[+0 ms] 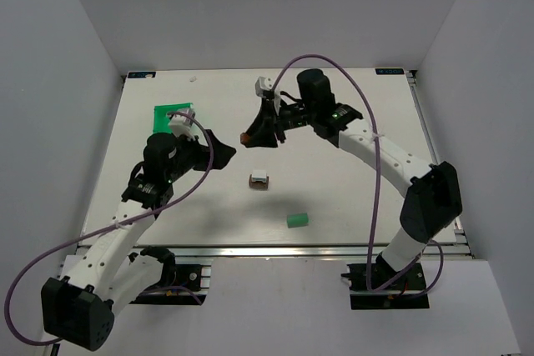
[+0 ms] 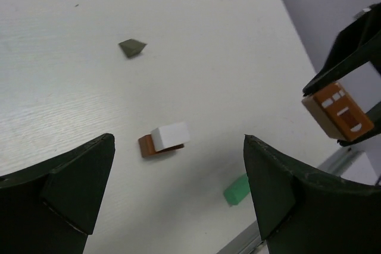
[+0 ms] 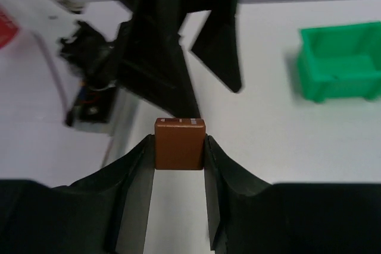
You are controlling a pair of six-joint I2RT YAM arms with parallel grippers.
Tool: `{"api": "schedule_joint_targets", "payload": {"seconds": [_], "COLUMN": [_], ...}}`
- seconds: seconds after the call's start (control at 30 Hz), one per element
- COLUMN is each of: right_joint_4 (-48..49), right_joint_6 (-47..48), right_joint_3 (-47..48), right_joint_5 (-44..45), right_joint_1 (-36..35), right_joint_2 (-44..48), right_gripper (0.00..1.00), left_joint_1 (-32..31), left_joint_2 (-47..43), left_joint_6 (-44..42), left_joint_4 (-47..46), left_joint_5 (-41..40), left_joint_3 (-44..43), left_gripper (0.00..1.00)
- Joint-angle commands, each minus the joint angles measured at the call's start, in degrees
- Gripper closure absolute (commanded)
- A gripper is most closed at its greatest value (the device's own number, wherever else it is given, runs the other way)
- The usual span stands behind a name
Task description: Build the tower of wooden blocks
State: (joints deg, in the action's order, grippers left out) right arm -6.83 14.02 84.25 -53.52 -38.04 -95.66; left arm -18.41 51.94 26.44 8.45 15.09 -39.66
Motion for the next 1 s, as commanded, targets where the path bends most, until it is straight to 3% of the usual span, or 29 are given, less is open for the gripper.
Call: {"api": "schedule_joint_targets", "payload": {"seconds": [0.0, 0.03, 0.07, 0.1, 0.17, 0.2, 0.23, 0.3, 0.63, 0.8, 0.97], "right_joint_4": [16.93, 24.07, 32.67, 56.69, 86.22, 101.07, 115.06, 114.94, 114.85, 113.27, 110.02], "right_joint_6": [-14.51, -20.64, -34.62, -44.94, -67.69, -92.96, -100.95, -107.25, -121.23, -124.50, -123.80], "right_joint_3": [-9.15, -11.62, -14.00, -16.72, -22.80, -22.64, -18.63, -16.58, -11.13, -9.63, -9.80], "right_joint_5": [-21.93, -24.50, -27.40, -28.91, -29.80, -29.37, -28.49, -28.05, -21.55, -18.29, -16.36], "right_joint_1": [1.91, 2.27, 3.05, 3.32, 4.03, 4.38, 4.64, 4.56, 5.78, 5.79, 5.52], "right_joint_2": [2.31, 3.01, 3.80, 3.90, 1.20, -0.91, -3.20, -7.34, -18.68, -20.62, -20.71], "right_gripper": [0.78, 0.78, 0.78, 0.78, 0.76, 0.75, 0.76, 0.77, 0.75, 0.72, 0.72], "left_joint_1": [0.31, 0.31, -0.13, -0.48, -0.66, -0.74, -0.75, -0.75, -0.75, -0.92, -1.10], "left_joint_2": [-4.64, -5.61, -6.58, -8.59, -10.62, -12.29, -13.00, -14.14, -8.61, -6.86, -2.03], "left_joint_6": [-1.38, -1.74, -2.26, -3.31, -5.16, -6.21, -6.40, -7.10, -7.45, -7.63, -8.06], "left_joint_4": [-6.15, -6.77, -7.47, -8.00, -11.86, -13.09, -15.98, -18.02, -16.44, -19.96, -22.68], "left_joint_5": [9.23, 10.38, 11.44, 12.06, 15.91, 17.33, 19.95, 21.55, 22.70, 23.58, 17.70], "left_joint_3": [2.47, 3.00, 3.62, 4.23, 6.25, 7.04, 7.92, 9.42, 6.88, 7.05, 4.60], "left_gripper": [0.02, 0.02, 0.02, 0.02, 0.02, 0.02, 0.02, 0.02, 0.02, 0.02, 0.02]}}
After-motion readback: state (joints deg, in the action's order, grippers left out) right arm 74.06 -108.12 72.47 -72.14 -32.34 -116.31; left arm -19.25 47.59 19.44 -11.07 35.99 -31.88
